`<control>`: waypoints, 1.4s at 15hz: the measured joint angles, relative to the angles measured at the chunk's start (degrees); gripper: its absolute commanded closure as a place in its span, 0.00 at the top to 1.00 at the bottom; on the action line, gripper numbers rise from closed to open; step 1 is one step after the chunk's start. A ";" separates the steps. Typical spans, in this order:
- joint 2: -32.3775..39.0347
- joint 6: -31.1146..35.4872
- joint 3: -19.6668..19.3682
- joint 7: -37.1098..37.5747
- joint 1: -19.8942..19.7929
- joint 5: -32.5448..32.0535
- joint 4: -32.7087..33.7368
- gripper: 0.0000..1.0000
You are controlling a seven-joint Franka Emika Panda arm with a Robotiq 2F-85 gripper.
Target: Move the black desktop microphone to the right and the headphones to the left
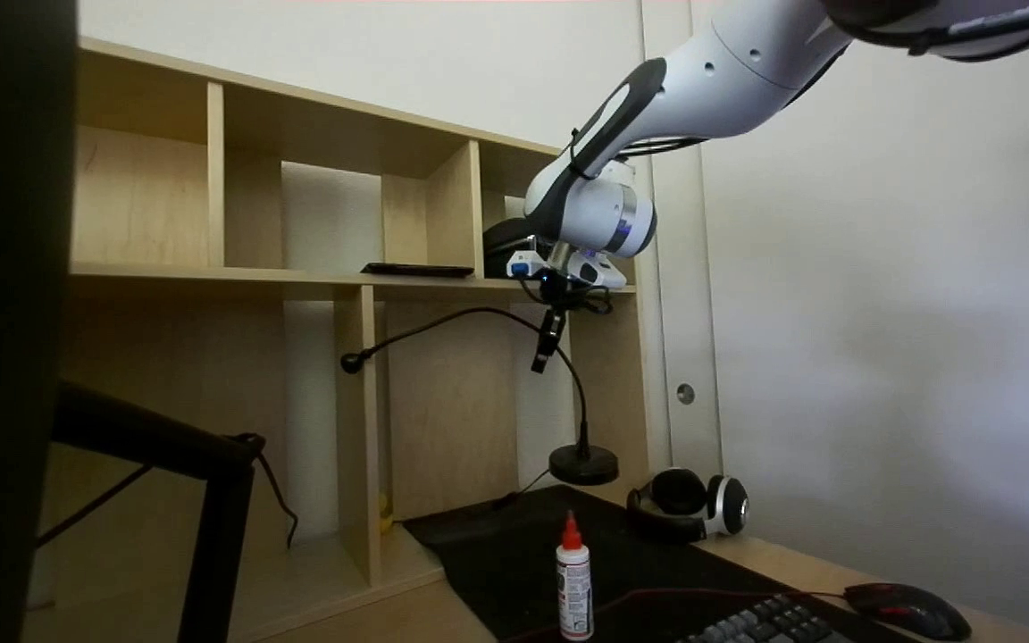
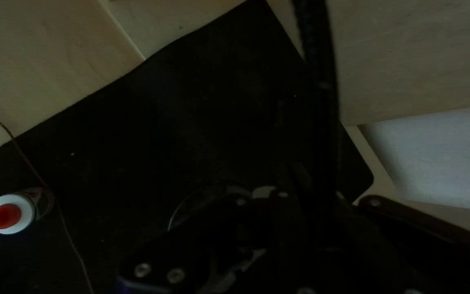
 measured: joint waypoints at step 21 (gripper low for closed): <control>21.56 4.78 -2.06 17.21 -3.43 -0.42 16.96 0.01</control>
